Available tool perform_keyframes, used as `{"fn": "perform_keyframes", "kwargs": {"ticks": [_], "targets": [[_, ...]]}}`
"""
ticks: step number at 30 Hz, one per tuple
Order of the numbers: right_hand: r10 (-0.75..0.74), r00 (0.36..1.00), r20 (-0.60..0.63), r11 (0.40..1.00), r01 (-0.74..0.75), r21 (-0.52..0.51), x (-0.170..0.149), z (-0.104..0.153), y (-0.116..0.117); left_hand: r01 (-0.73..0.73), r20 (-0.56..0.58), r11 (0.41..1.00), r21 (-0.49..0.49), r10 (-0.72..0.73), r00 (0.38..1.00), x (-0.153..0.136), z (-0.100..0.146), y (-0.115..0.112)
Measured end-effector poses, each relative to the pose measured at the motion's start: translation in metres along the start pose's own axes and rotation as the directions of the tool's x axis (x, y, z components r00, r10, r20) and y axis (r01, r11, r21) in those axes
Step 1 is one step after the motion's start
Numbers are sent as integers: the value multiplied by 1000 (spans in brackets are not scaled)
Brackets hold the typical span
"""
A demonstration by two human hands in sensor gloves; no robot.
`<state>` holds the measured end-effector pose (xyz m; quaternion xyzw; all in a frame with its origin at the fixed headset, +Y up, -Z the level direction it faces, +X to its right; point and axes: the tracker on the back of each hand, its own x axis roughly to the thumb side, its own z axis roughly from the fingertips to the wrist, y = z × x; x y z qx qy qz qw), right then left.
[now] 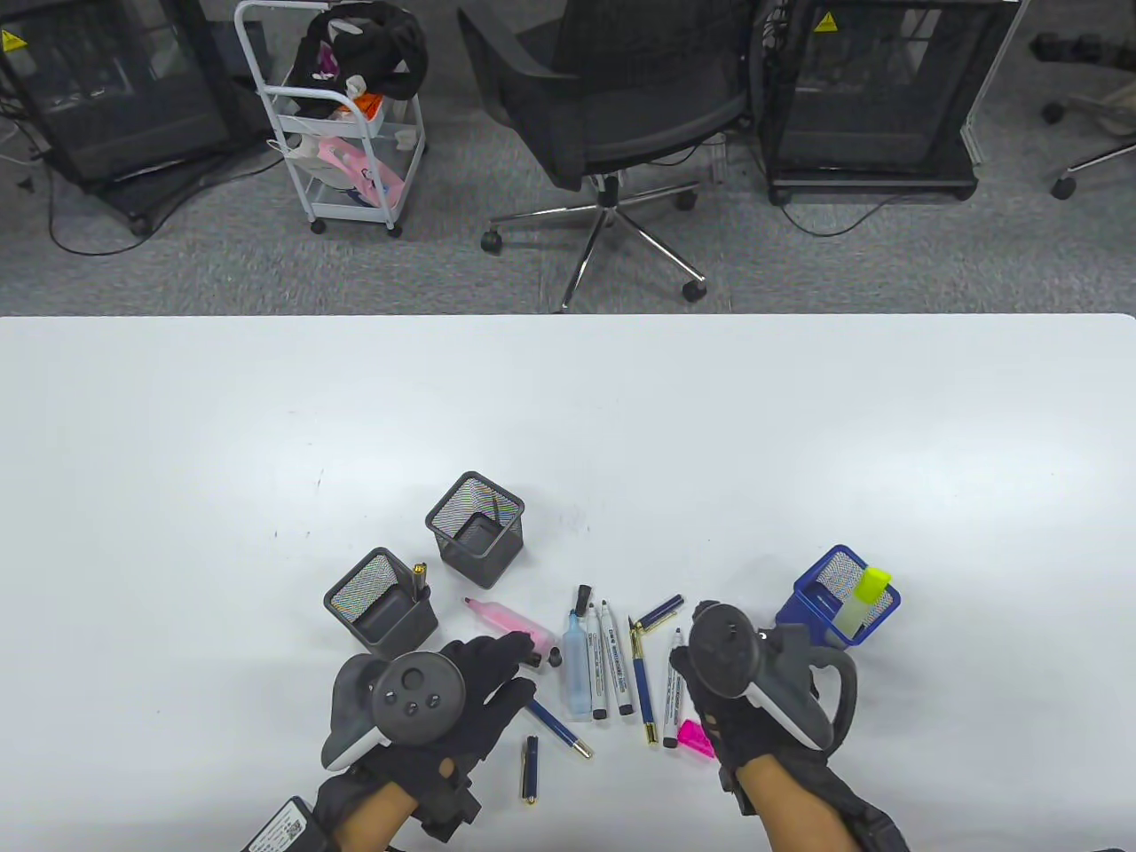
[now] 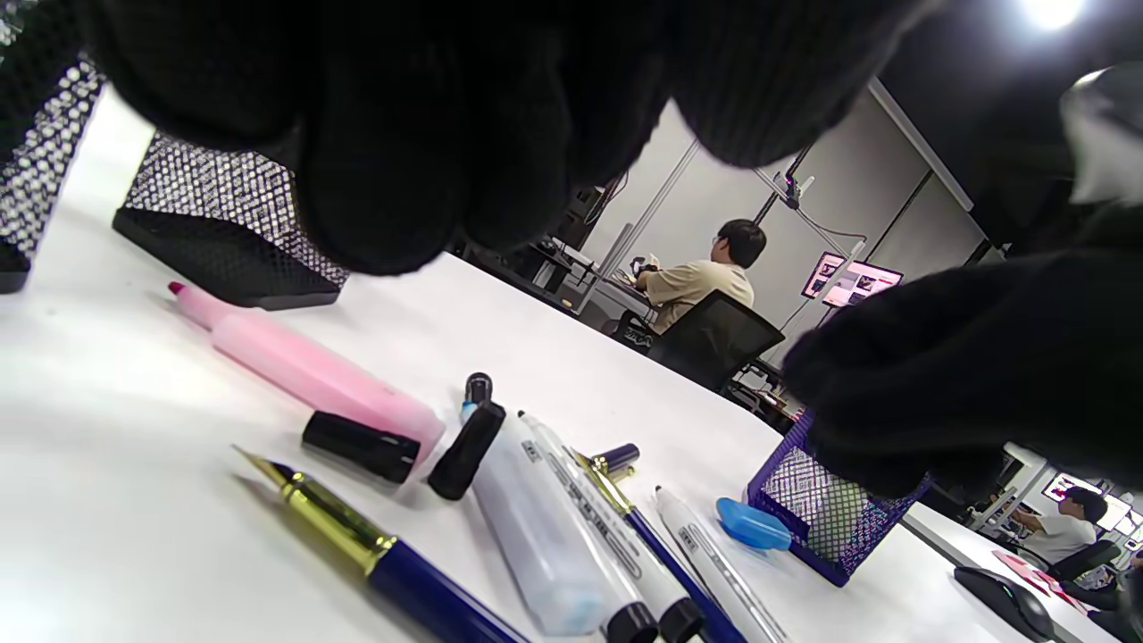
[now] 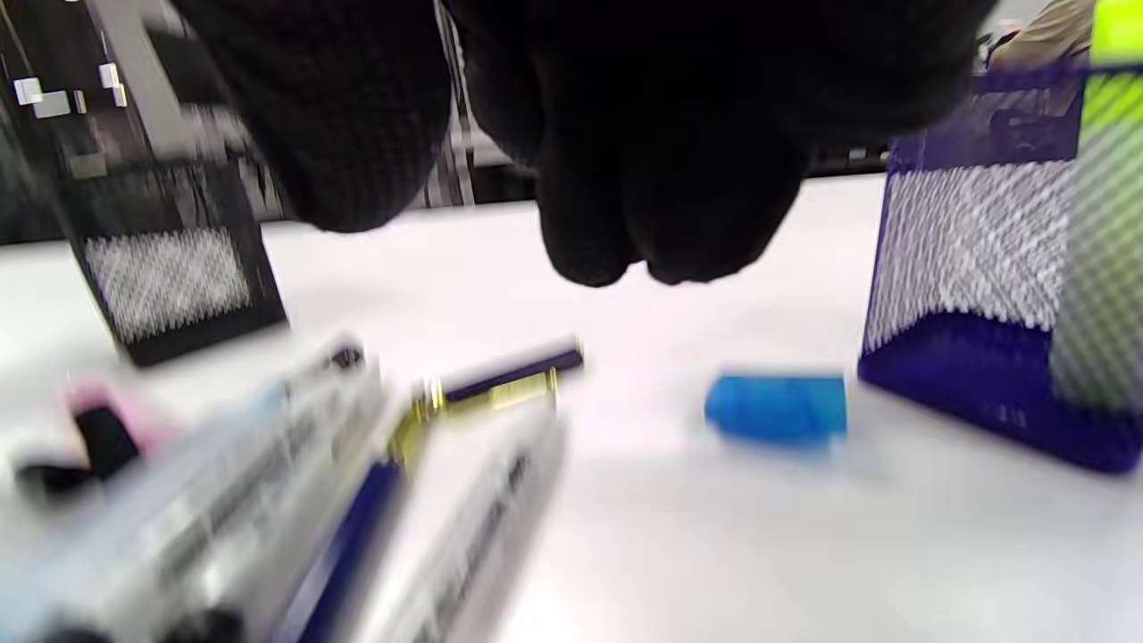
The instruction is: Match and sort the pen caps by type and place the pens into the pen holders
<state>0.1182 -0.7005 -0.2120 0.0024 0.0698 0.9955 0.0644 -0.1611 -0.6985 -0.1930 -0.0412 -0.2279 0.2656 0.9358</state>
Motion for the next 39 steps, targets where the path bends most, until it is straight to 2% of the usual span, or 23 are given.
{"fn": "perform_keyframes", "kwargs": {"ticks": [3,6,12,25,28,33,36,39], "targets": [[43,999,-32,993,-40,107,6,-9,23,4,-2,1000,-4,-4,1000,0,0,0],[53,996,-66,989,-43,143,7,-14,36,8,-3,1000,-9,-8,1000,-1,0,0],[42,993,-109,990,-26,138,7,-18,48,12,-3,1000,-16,-12,1000,0,-1,-2],[49,987,-153,995,-36,89,12,-19,51,19,-15,999,-30,-19,1000,-1,-2,-3],[-3,985,-171,995,20,100,8,-21,50,20,-17,999,-32,-21,1000,-1,-2,-3],[-218,957,-193,965,242,106,-5,-22,38,18,-22,999,-29,-19,1000,-2,-2,-3],[-346,929,-132,934,354,42,-10,-18,20,17,-27,999,-28,-18,999,-2,-2,-3],[-488,871,-54,872,489,18,-14,-14,7,30,-29,999,-30,-30,999,-2,-2,-4]]}}
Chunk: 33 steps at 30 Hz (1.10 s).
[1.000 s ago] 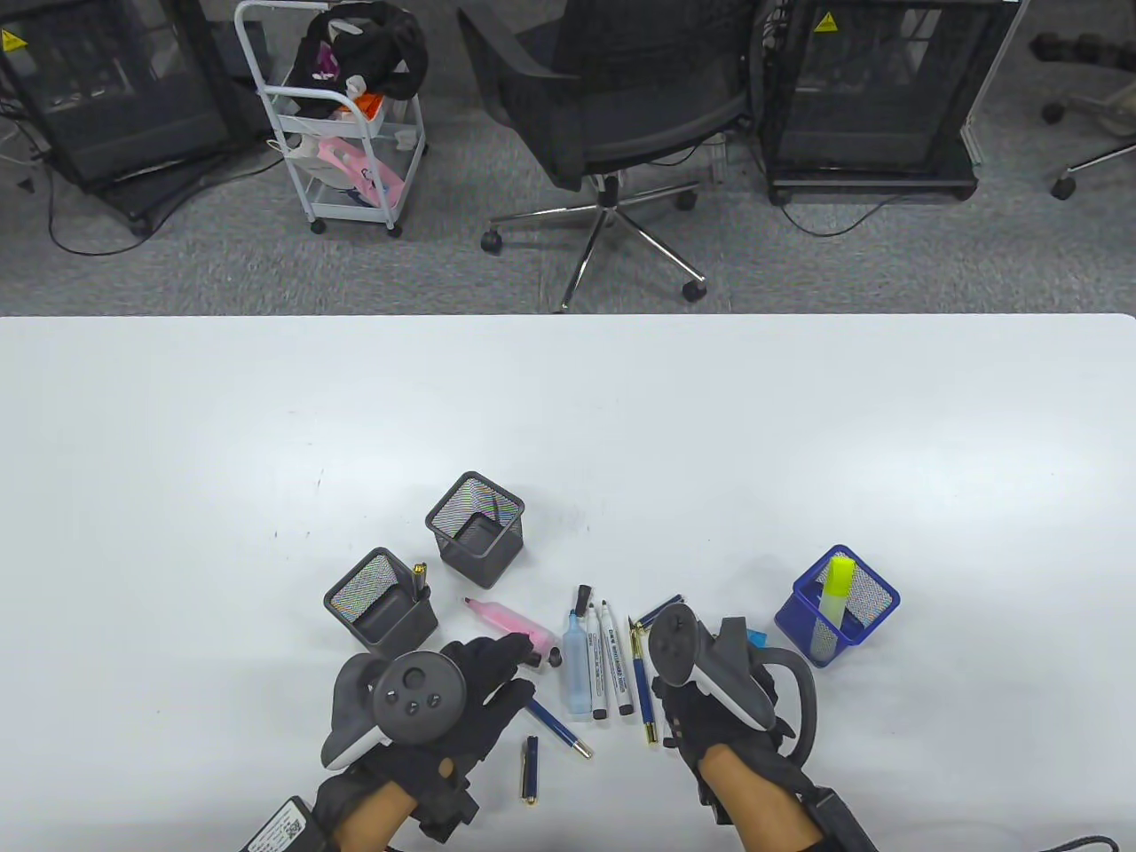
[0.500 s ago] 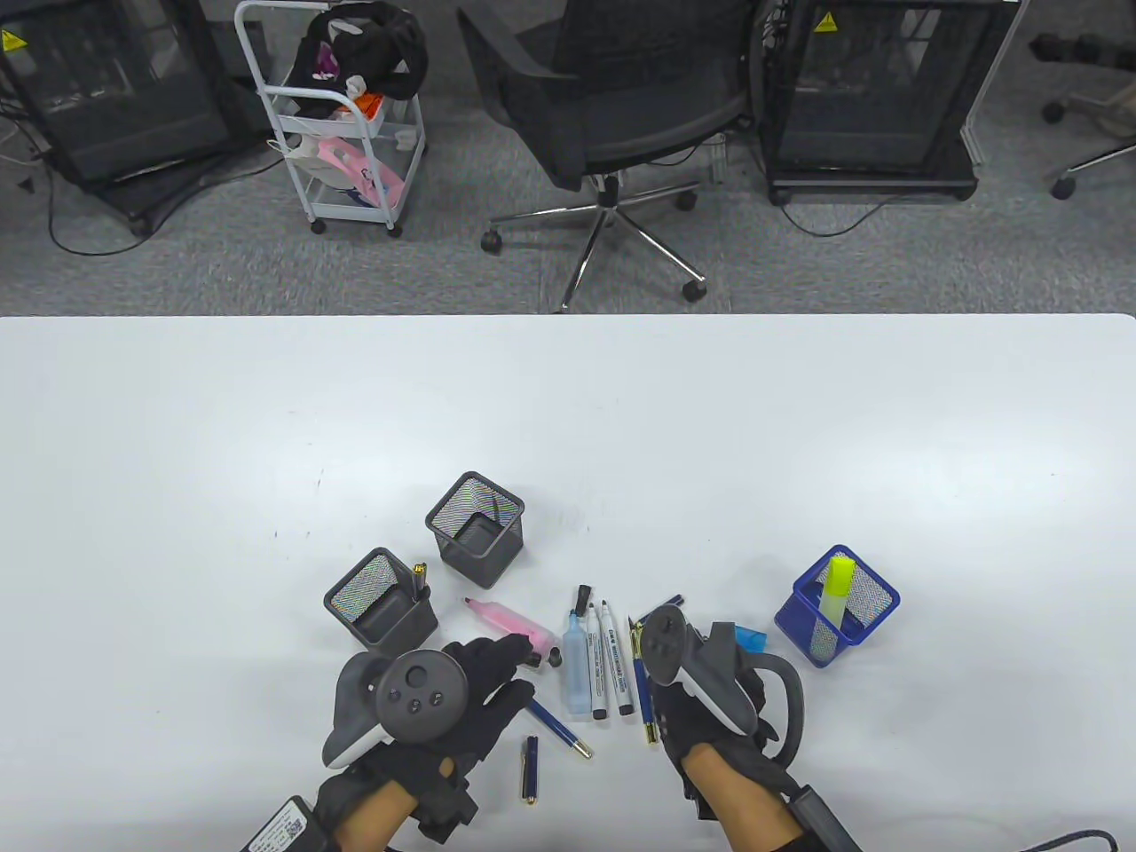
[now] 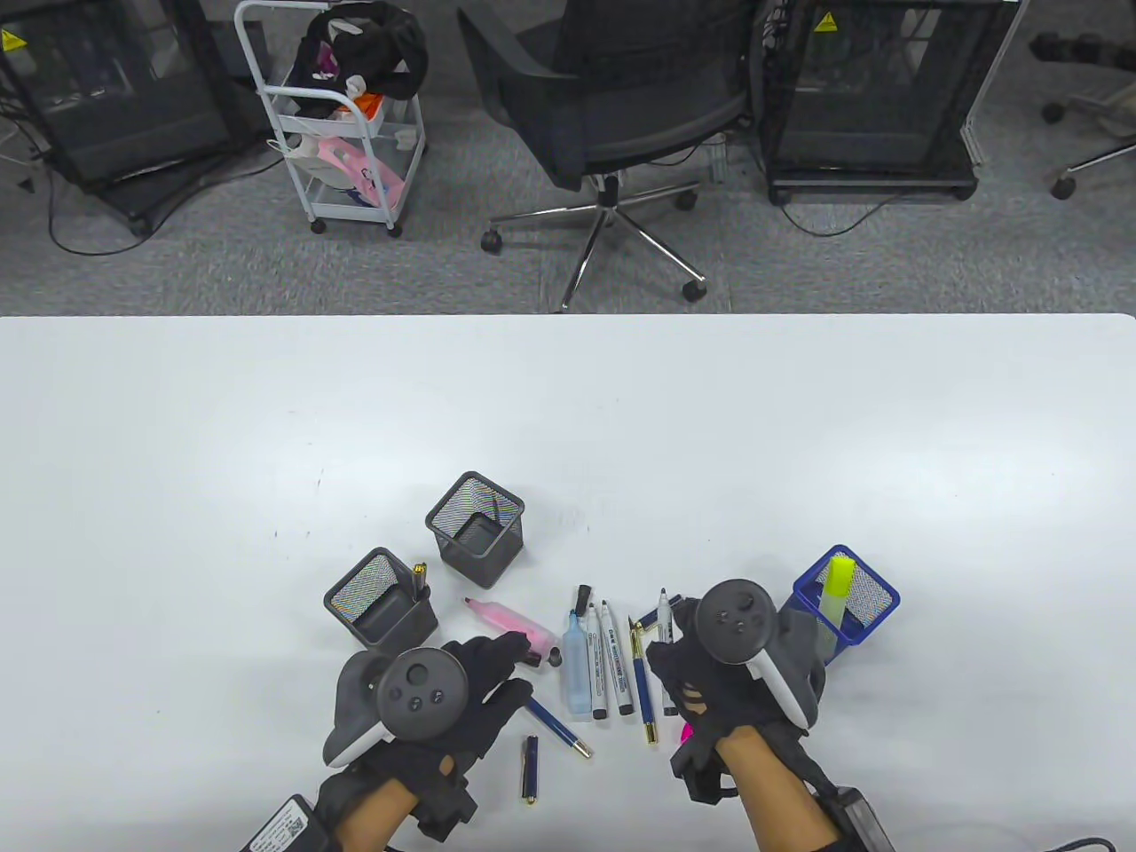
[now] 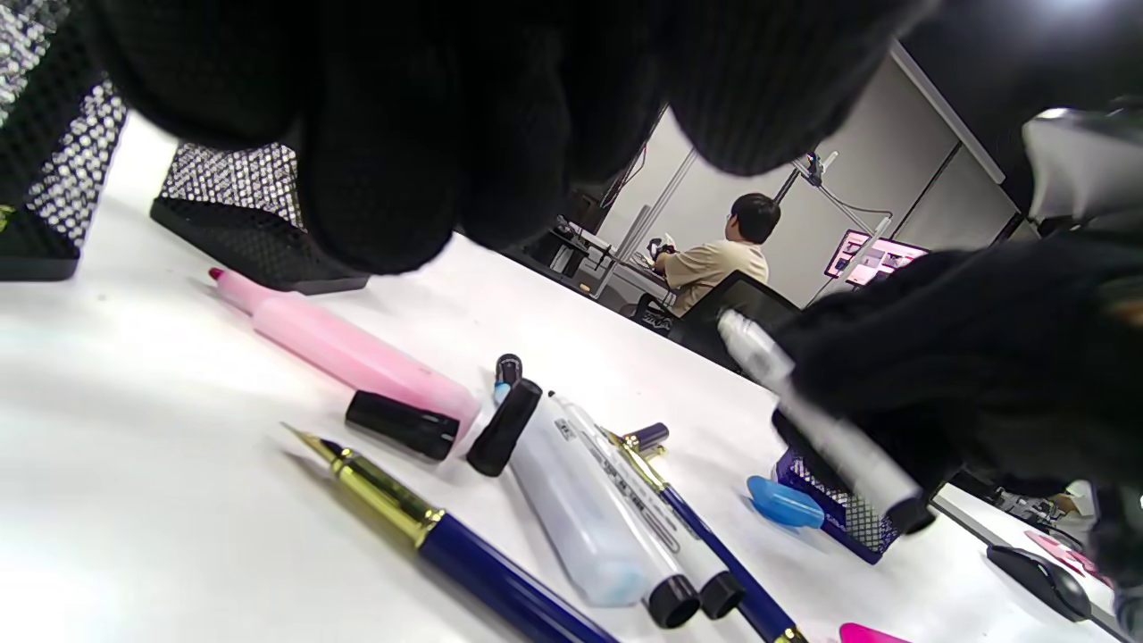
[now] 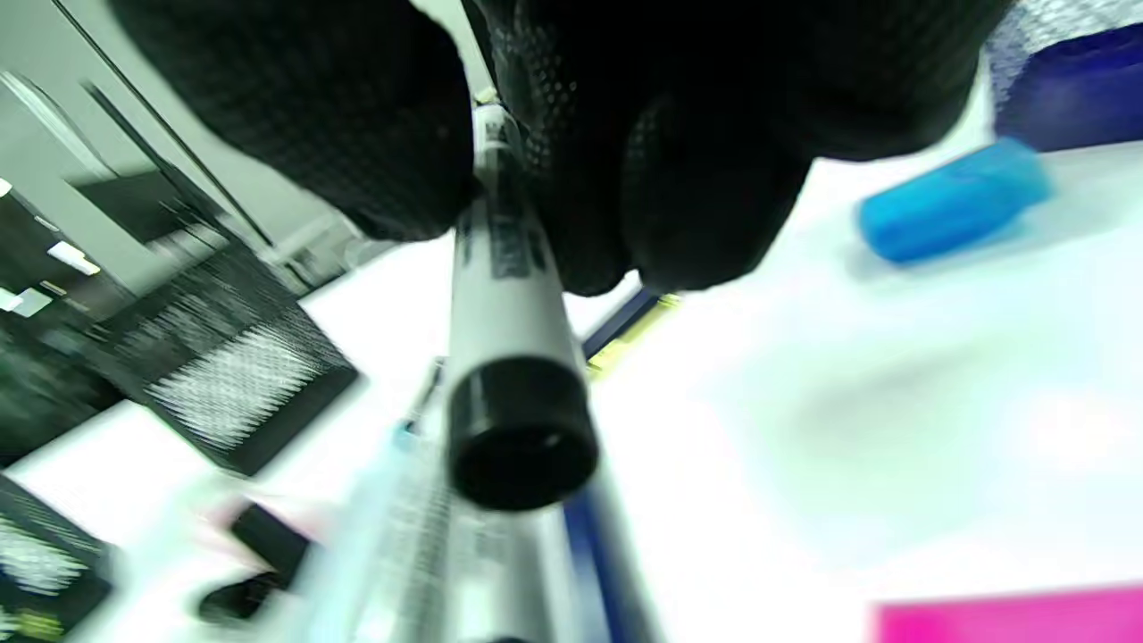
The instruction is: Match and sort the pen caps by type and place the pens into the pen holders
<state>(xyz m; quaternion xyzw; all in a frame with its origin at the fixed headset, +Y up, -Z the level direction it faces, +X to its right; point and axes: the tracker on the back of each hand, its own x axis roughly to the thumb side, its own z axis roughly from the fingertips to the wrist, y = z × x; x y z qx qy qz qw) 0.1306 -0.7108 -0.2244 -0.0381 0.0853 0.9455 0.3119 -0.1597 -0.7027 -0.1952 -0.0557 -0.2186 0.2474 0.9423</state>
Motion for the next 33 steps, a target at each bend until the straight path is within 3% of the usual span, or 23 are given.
{"fn": "perform_keyframes", "kwargs": {"ticks": [4,13,20,26,33], "targets": [[-102,992,68,994,98,53,3,5,-5,20,0,1000,-8,-20,1000,2,-2,-3],[-184,968,168,972,154,177,4,9,-3,178,20,984,-13,-178,984,23,-17,-18],[-135,963,233,986,107,128,1,8,-5,414,-2,909,-49,-414,910,38,-39,-29],[-86,967,238,993,64,97,-1,9,-4,603,-41,789,-122,-611,791,48,-58,-45],[-48,971,235,996,28,88,-3,9,-4,643,-29,752,-149,-653,757,50,-66,-60]]}}
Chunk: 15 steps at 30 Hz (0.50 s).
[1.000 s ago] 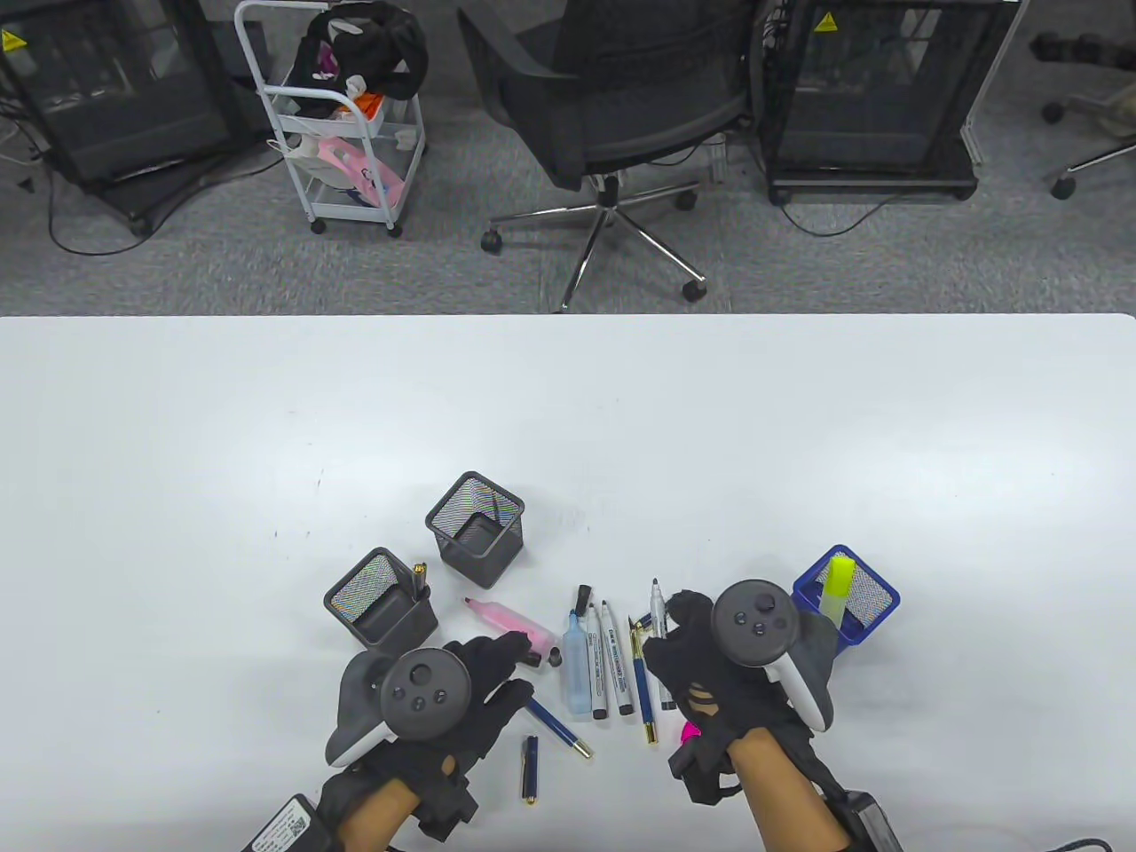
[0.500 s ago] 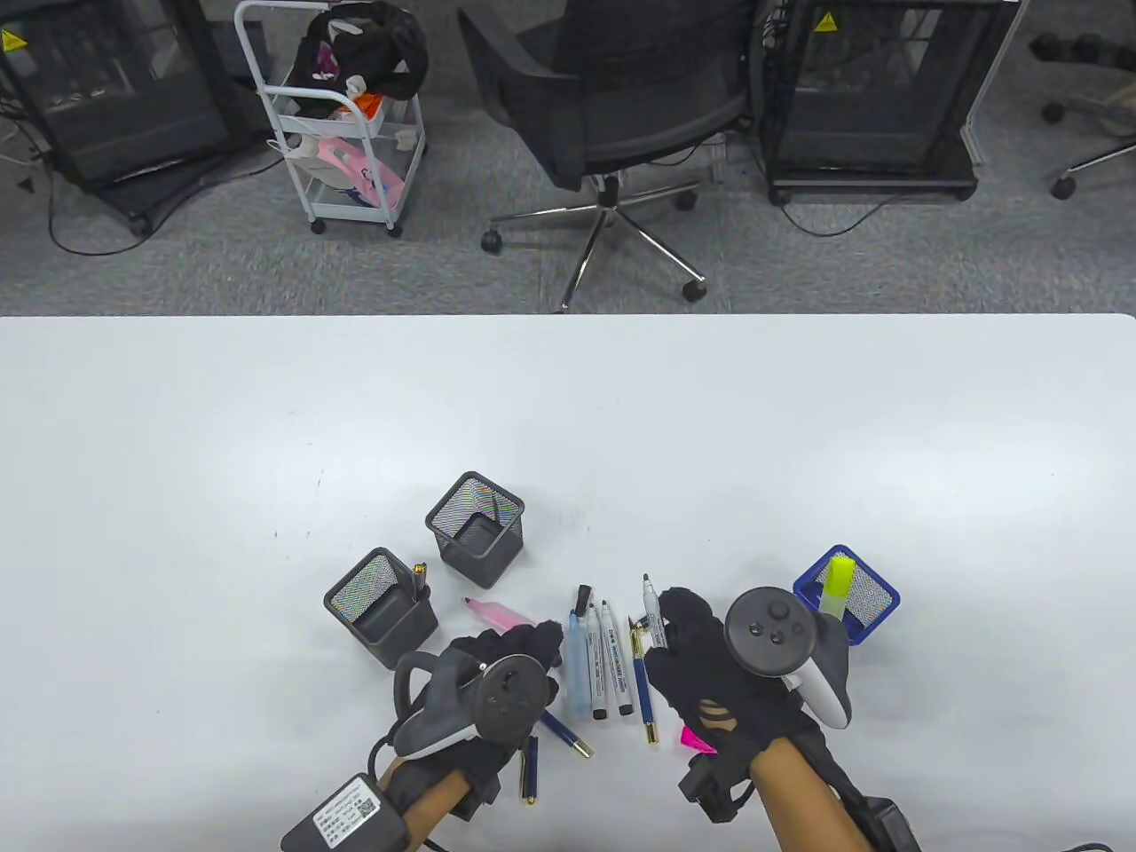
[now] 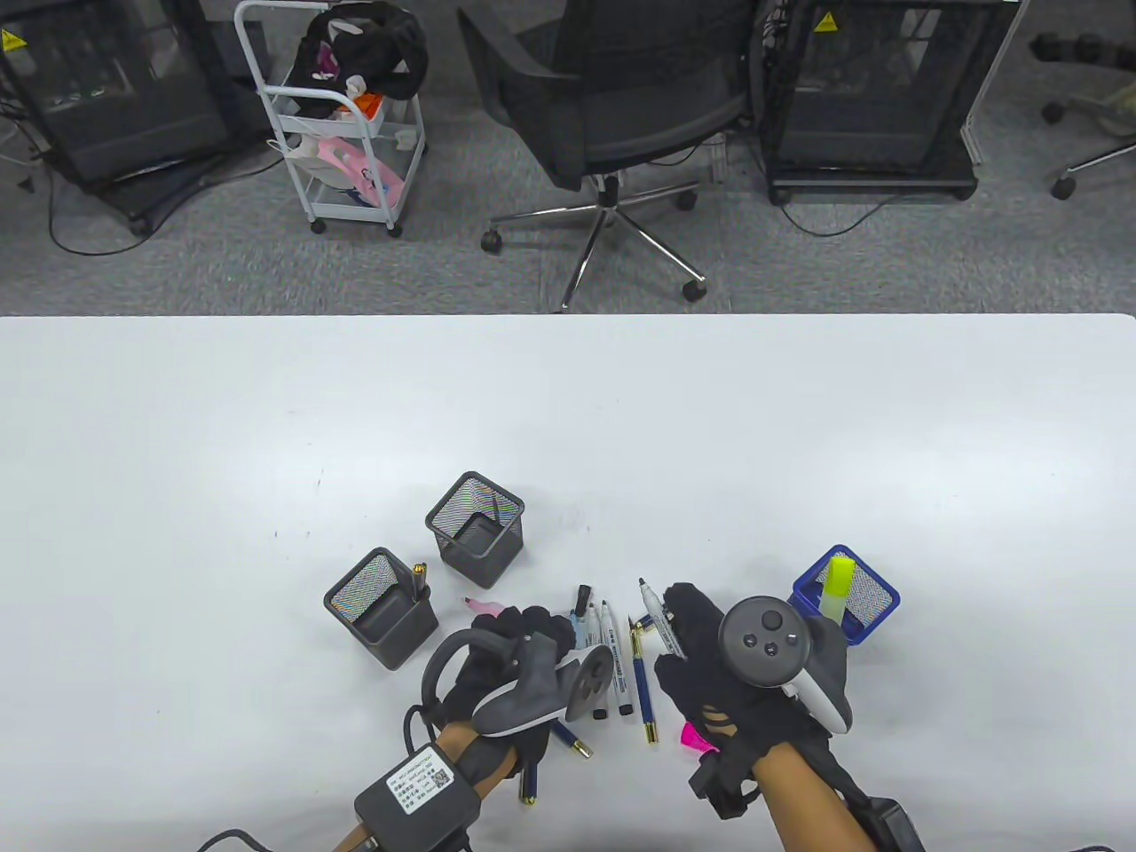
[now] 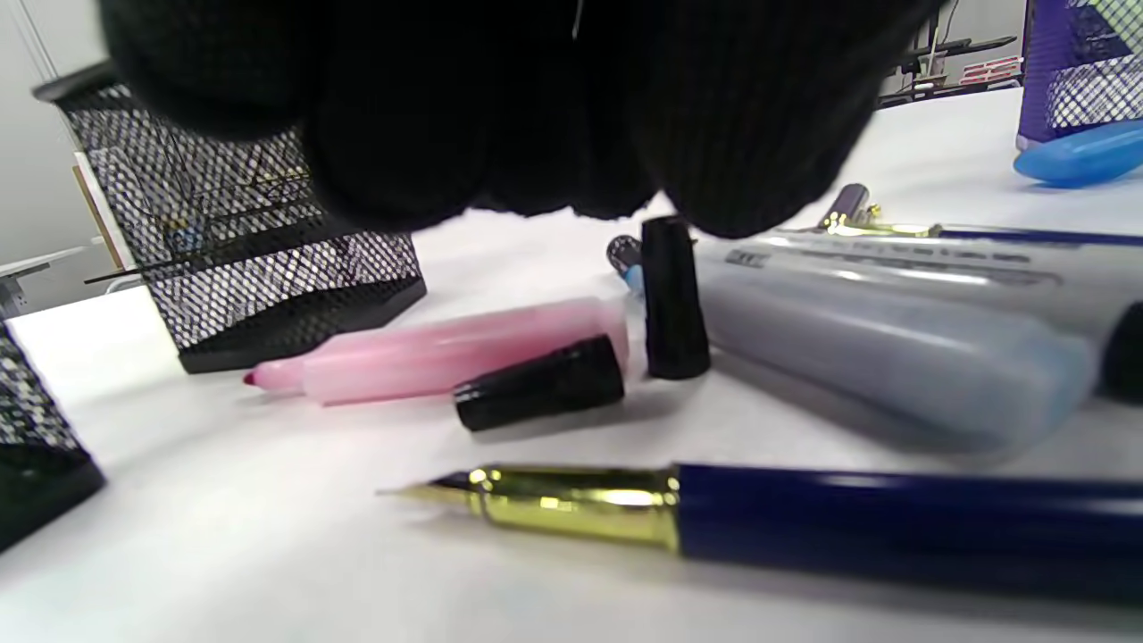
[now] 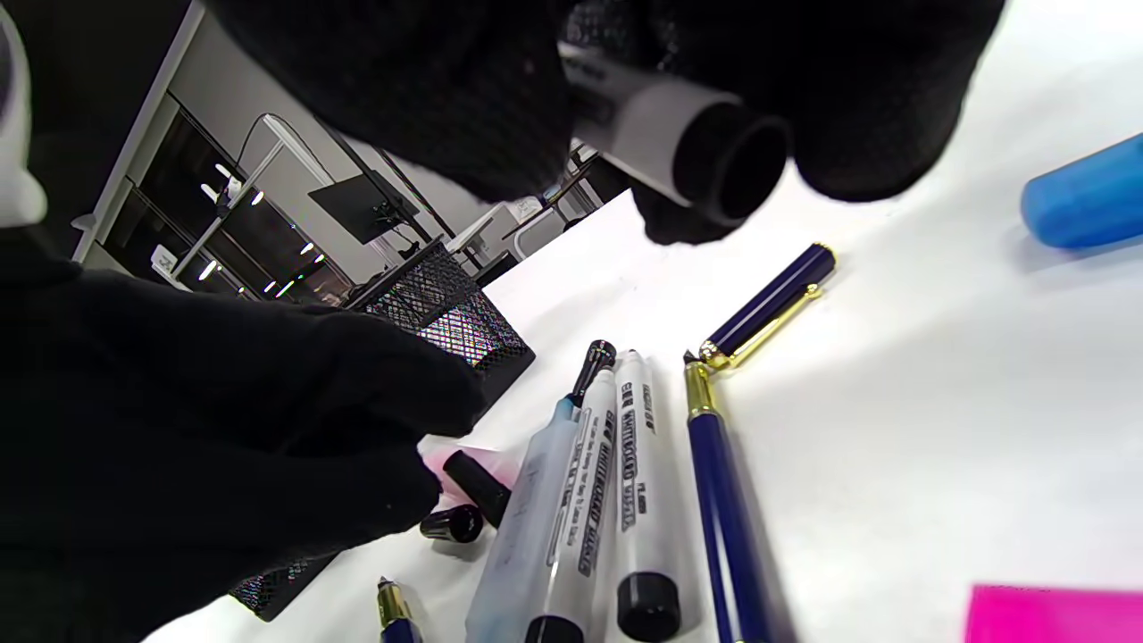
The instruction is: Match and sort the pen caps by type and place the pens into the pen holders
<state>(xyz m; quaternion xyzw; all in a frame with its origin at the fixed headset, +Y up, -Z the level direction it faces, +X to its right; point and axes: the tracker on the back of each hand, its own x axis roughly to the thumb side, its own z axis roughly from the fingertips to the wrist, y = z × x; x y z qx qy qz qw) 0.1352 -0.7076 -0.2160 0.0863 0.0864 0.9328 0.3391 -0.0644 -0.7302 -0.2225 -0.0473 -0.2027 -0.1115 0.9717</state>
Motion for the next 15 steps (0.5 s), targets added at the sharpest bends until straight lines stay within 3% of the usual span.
{"fn": "perform_keyframes", "kwargs": {"ticks": [10,15], "targets": [[31,999,-15,1000,-31,-2,-1,0,-1,41,5,999,9,-41,999,4,-7,-10],[55,998,6,999,-55,-2,1,1,0,-6,4,999,47,6,1000,-4,0,6]]}}
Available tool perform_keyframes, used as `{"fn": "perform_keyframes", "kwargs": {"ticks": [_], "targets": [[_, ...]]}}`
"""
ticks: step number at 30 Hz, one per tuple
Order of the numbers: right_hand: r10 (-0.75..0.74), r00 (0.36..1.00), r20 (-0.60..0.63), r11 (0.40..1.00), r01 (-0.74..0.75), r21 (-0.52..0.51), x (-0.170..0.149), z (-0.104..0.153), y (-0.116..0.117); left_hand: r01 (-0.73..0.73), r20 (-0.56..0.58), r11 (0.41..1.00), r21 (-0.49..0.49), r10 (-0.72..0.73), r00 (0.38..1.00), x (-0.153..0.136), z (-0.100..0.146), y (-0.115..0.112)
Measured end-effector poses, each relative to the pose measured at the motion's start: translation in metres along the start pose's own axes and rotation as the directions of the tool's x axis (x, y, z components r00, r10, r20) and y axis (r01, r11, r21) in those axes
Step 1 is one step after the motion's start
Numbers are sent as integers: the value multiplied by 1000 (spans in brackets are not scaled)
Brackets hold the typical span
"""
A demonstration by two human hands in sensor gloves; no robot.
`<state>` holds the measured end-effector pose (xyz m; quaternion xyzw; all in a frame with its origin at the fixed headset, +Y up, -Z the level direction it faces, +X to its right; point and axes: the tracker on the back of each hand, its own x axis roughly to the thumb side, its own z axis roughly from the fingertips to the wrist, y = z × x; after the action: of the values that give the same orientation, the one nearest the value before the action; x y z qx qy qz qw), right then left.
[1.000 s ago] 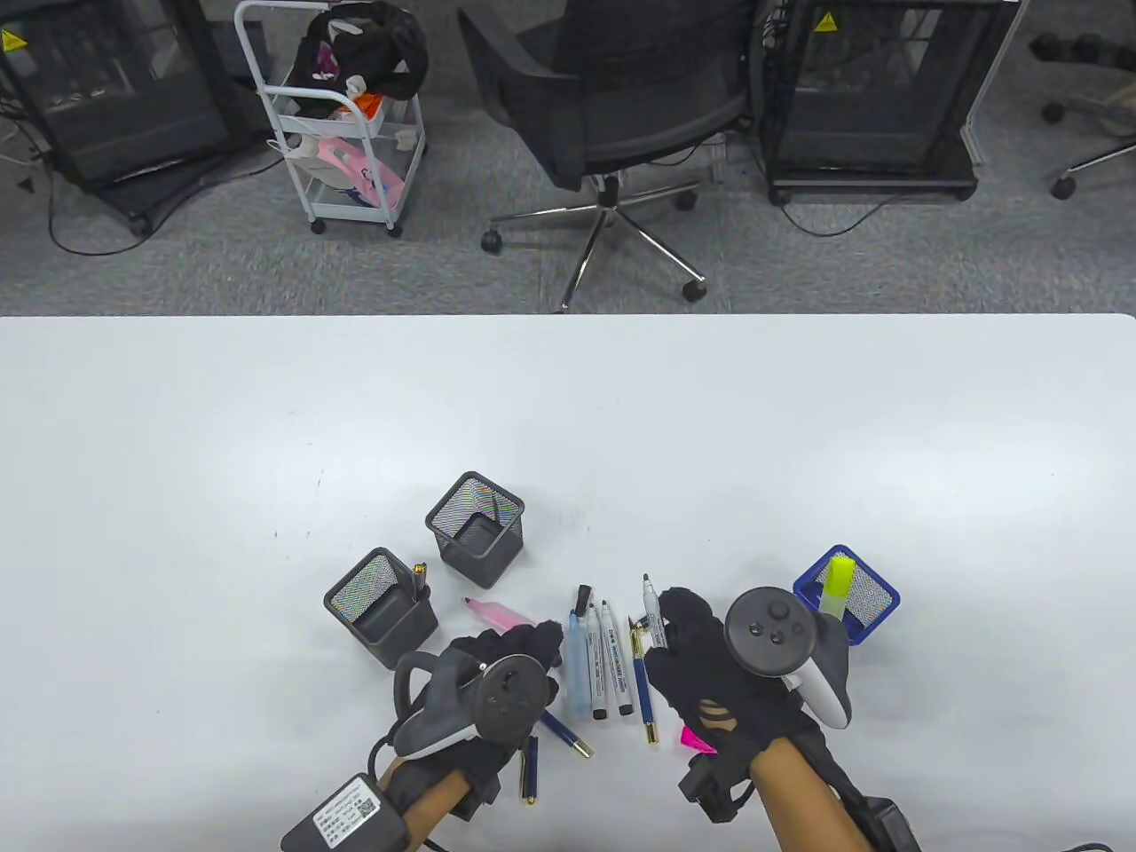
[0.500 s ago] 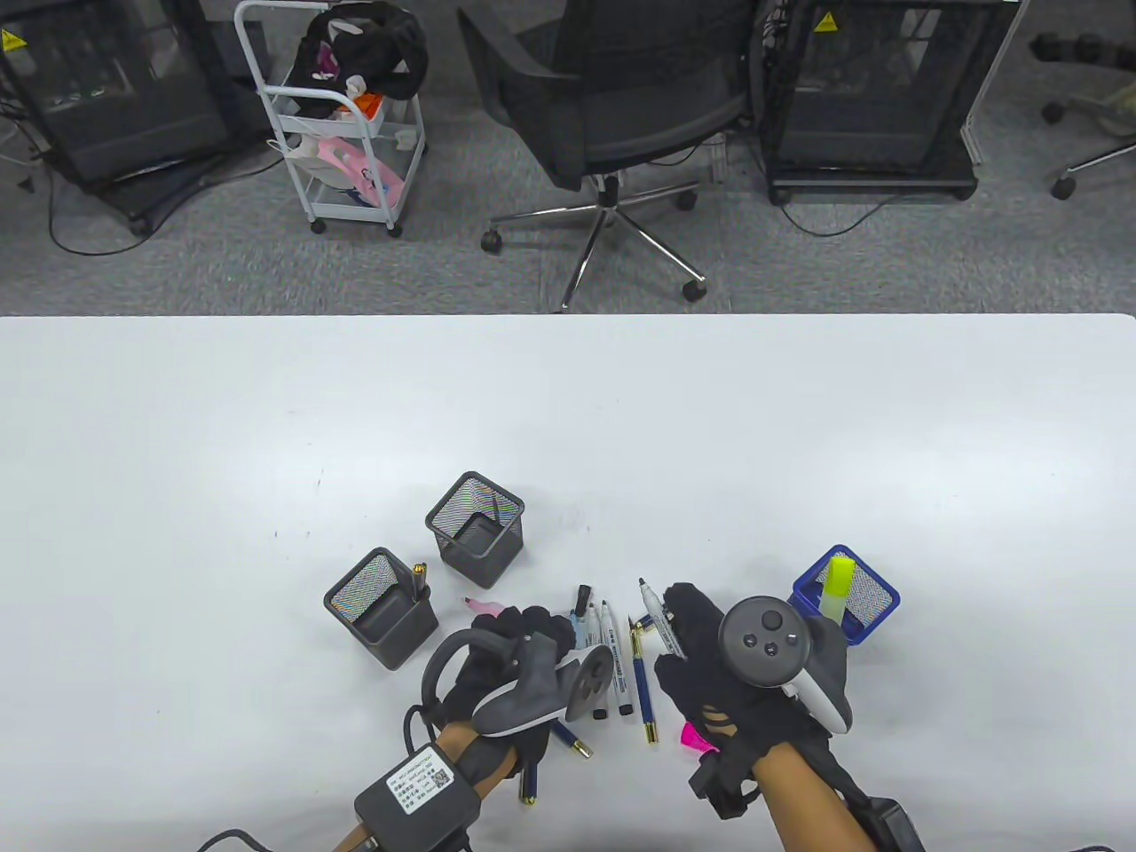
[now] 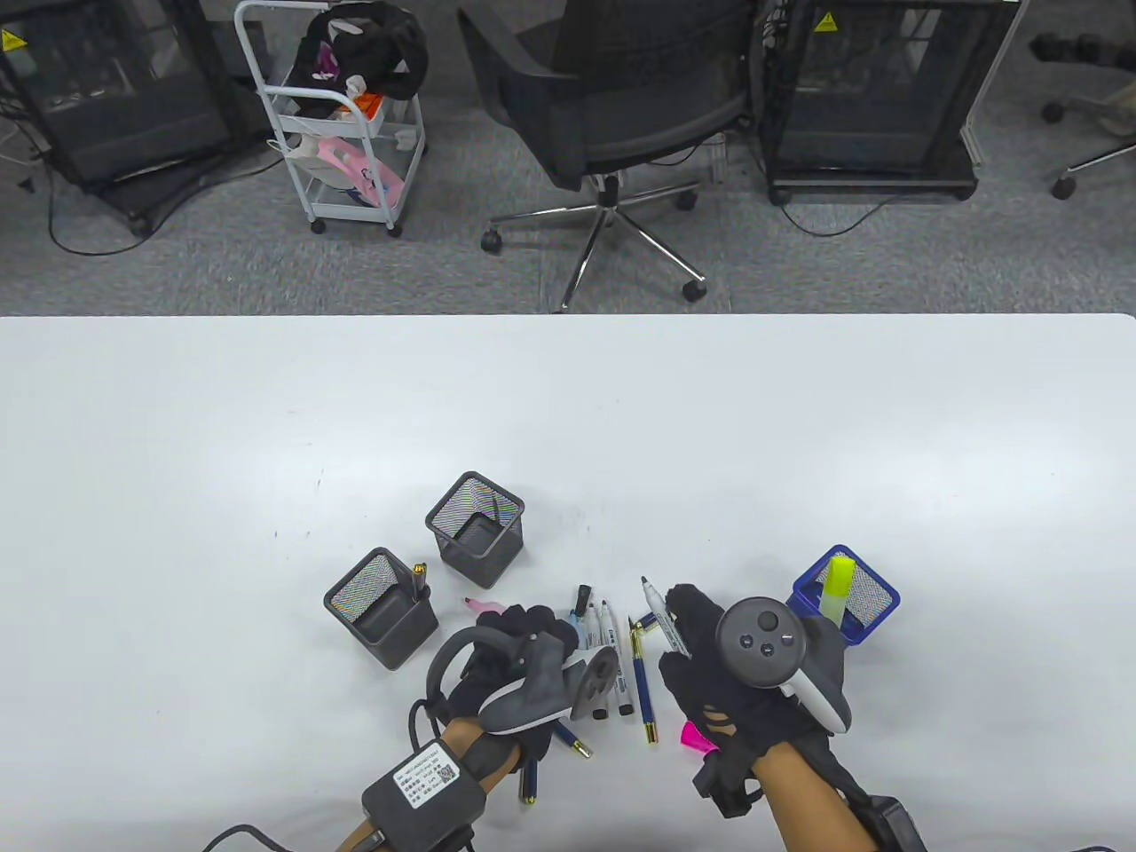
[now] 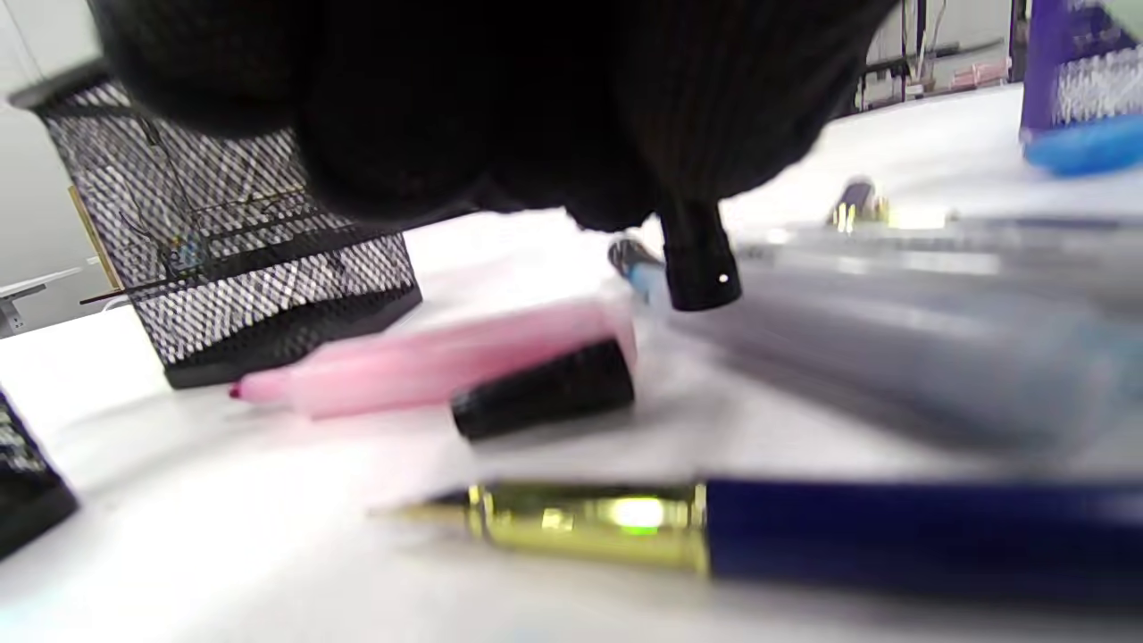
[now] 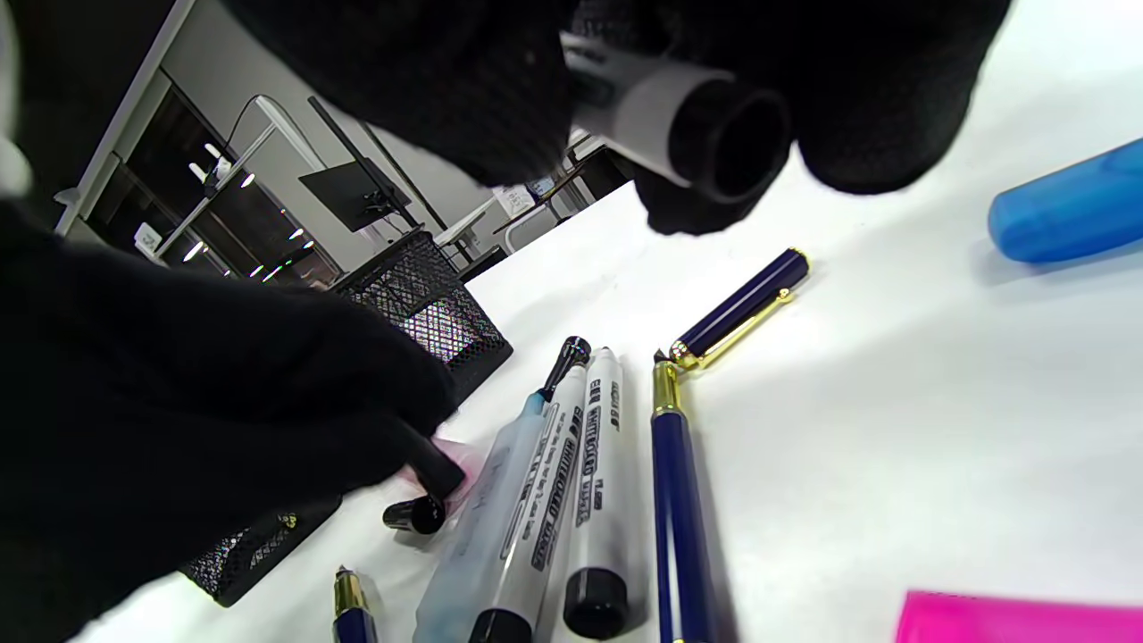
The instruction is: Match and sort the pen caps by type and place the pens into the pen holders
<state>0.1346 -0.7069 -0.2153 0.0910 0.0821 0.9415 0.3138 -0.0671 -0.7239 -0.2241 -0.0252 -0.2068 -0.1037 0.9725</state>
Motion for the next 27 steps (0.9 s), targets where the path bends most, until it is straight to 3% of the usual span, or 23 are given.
{"fn": "perform_keyframes", "kwargs": {"ticks": [5,7,9,12,14,15,27], "targets": [[28,999,39,1000,-28,0,6,2,1,-216,-34,973,80,219,975,-31,19,26],[32,997,65,999,-32,4,9,3,3,-337,-52,935,108,344,938,-49,28,31],[46,994,94,998,-49,29,14,4,5,-498,-66,857,129,509,858,-67,36,31],[106,980,167,992,-115,46,25,6,12,-773,-74,622,126,783,618,-91,46,19],[128,971,201,988,-142,56,31,8,17,-848,-77,519,107,855,513,-96,48,10],[135,968,213,987,-151,59,33,8,19,-862,-78,498,98,867,492,-96,48,7],[172,953,250,977,-198,81,43,10,28,-855,-37,511,85,859,510,-86,49,7]]}}
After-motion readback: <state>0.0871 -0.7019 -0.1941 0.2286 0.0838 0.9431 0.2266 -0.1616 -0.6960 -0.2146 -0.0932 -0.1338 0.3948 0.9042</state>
